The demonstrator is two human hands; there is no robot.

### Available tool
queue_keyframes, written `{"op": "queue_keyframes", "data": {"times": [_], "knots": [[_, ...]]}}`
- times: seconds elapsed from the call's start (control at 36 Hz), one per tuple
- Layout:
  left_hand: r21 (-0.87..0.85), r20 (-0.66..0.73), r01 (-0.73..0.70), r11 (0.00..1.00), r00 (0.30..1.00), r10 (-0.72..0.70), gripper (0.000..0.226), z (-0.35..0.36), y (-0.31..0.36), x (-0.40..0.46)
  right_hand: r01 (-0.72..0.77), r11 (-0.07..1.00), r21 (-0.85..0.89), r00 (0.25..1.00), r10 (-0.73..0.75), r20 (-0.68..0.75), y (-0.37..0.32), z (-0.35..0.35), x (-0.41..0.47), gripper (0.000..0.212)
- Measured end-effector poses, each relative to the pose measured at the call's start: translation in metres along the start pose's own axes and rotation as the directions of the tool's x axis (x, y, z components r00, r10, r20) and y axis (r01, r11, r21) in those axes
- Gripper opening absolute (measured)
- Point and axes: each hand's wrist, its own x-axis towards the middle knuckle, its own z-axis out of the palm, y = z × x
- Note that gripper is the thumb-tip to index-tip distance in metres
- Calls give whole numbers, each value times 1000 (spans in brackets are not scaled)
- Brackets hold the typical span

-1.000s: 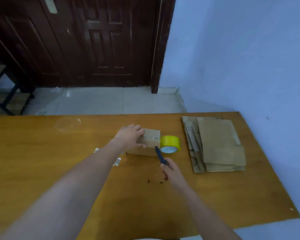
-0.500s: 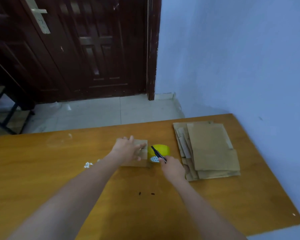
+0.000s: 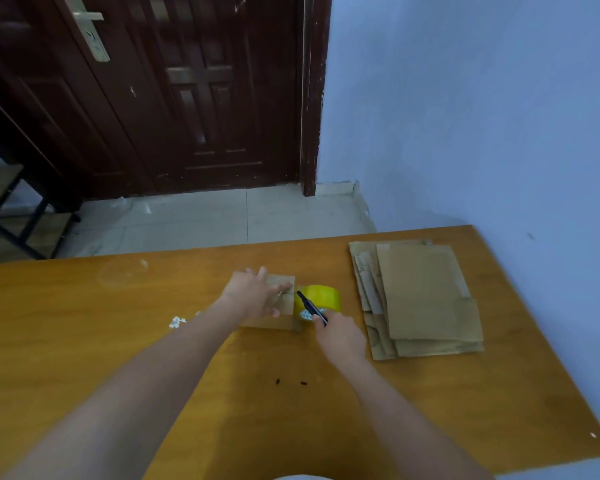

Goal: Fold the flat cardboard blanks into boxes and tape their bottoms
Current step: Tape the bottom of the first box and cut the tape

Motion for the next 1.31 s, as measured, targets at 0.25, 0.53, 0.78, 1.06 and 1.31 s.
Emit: {"op": "queue_keyframes", "data": {"times": [0.25, 0.53, 0.78, 1.06, 1.31], "knots": [[-19, 10, 5, 1000, 1000, -4, 70, 0, 0, 3, 16, 997, -78, 993, -7, 114, 9, 5, -14, 27], [-22, 21, 3, 1000, 1000, -2, 70, 1, 0, 5, 73, 997, -11, 898, -61, 436, 20, 39, -38, 23], [-43, 21, 4, 999, 1000, -3, 70, 1, -1, 7, 355, 931, -80, 783, -249, 571, 2, 94, -56, 31], [-71, 26, 22, 997, 999, -20, 69, 4, -1, 10, 492, 838, -237, 786, -311, 535, -21, 135, -66, 44], [-66, 31, 15, 998, 999, -13, 71, 3, -1, 7, 487, 822, -295, 856, -382, 350, -27, 131, -68, 33]]}}
